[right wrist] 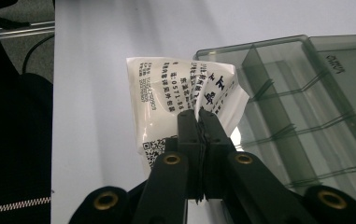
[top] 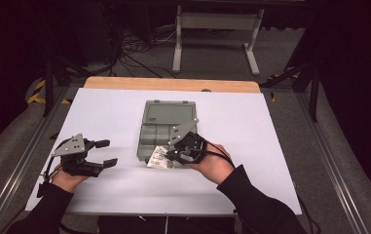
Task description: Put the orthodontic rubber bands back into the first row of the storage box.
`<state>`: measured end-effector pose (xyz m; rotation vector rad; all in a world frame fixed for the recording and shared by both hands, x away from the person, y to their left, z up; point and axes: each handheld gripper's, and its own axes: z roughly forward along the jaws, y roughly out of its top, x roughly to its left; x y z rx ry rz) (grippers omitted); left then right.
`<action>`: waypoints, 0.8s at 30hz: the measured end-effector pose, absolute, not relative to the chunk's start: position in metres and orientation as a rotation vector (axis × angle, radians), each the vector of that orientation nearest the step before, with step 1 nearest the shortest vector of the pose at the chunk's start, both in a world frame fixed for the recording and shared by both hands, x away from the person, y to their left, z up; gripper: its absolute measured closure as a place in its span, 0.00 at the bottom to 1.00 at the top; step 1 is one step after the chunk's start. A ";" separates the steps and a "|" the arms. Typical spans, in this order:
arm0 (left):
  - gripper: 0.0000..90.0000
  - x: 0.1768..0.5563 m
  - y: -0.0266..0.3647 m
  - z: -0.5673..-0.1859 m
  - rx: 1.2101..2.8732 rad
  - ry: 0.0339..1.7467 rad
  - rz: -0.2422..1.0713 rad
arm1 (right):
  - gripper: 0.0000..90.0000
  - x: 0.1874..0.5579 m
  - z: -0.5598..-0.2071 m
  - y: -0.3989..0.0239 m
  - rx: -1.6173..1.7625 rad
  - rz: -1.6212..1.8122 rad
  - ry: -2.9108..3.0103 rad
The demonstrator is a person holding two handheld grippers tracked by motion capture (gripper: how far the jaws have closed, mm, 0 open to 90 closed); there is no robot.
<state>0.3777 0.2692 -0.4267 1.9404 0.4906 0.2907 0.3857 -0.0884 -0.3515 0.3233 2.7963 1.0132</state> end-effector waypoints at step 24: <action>0.27 0.377 0.271 -0.426 1.939 0.491 0.294 | 0.99 0.426 -0.334 -0.098 0.405 1.016 2.720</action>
